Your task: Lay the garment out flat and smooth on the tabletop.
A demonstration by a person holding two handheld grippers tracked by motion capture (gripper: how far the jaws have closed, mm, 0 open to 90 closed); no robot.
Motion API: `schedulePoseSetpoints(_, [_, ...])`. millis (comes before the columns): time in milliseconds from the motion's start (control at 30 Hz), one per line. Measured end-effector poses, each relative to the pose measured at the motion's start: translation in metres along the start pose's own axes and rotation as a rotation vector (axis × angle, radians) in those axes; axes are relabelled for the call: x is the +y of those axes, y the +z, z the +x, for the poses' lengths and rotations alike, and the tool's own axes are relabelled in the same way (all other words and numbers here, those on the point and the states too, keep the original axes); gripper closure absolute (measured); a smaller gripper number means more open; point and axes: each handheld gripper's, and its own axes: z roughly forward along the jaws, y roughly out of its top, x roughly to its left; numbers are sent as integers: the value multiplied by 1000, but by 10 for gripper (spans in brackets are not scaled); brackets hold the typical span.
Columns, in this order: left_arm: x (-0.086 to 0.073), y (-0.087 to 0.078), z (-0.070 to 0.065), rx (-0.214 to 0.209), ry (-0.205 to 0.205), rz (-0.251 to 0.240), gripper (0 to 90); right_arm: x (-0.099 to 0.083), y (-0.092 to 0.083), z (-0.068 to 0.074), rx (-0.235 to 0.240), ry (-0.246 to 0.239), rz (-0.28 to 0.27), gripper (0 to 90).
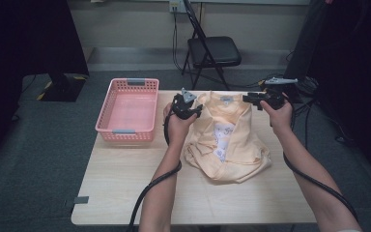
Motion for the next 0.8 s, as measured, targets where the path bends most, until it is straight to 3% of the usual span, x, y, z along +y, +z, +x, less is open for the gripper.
schedulePoseSetpoints(33, [-1, 0, -2, -17, 3, 11, 376, 0, 1, 5, -2, -14, 9, 390])
schedulePoseSetpoints(100, [-6, -2, -8, -37, 22, 35, 278, -6, 0, 13, 24, -46, 13, 313])
schedulePoseSetpoints(300, [-25, -16, -27, -110, 33, 86, 198, -40, -18, 30, 46, -76, 66, 183])
schedulePoseSetpoints(567, [-56, -48, -54, -201, 41, 97, 161, -84, -52, 64, 72, -125, 104, 159])
schedulePoseSetpoints(800, [-85, -69, -65, -253, 55, 122, 161, -124, -67, 89, 79, -160, 156, 144])
